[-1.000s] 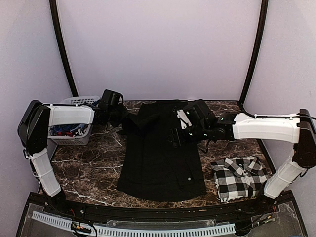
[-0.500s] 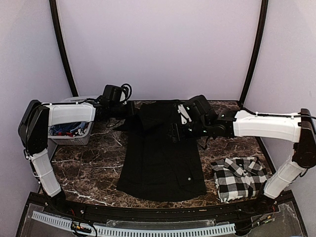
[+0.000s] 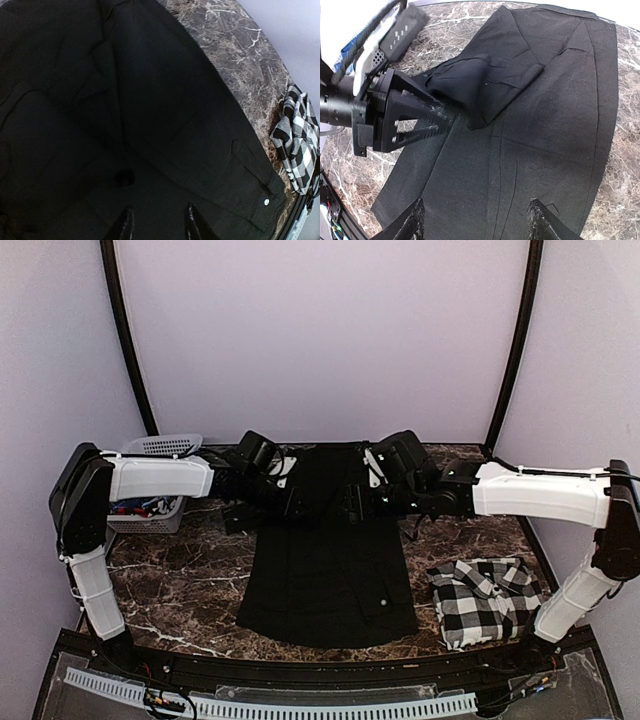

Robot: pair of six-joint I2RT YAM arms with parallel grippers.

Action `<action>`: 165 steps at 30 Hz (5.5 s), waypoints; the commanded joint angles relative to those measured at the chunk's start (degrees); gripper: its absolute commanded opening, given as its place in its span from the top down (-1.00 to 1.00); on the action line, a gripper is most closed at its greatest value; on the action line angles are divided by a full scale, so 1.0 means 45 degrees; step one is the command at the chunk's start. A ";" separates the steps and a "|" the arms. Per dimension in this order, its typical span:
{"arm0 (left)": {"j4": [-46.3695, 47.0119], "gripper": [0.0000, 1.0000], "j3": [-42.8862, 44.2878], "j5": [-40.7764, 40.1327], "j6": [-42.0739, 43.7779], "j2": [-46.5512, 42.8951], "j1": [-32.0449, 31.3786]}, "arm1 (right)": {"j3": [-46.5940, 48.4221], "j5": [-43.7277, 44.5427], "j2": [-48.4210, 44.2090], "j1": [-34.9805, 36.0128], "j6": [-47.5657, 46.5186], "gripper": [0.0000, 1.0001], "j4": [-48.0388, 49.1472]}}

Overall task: Fold and stack the long sleeve shirts
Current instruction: Place the sleeve of the 1/3-folded shirt, then pick up the sleeve from the center of the board, then fold the sleeve of the 1/3-folded shirt, then pick up the sleeve from the 1/3-folded shirt.

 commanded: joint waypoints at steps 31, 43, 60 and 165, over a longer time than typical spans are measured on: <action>-0.3474 -0.04 0.1054 -0.6618 -0.3267 0.1752 0.4054 | -0.0650 -0.0039 -0.0580 -0.0121 0.0123 -0.34 0.0842; -0.3093 0.12 0.0793 -0.5908 -0.3474 0.2463 0.4118 | -0.0931 0.1560 -0.2237 -0.0121 -0.0332 -0.37 0.1734; -0.3567 1.00 0.2976 -0.6520 -0.1985 0.1468 0.4118 | -0.1348 0.3227 -0.3713 -0.0131 -0.1578 -0.97 0.3710; -0.1341 0.08 -0.0047 0.1116 -0.2897 -0.0836 -0.1019 | -0.6310 -0.1048 -0.1643 -0.0274 0.4683 0.57 0.0091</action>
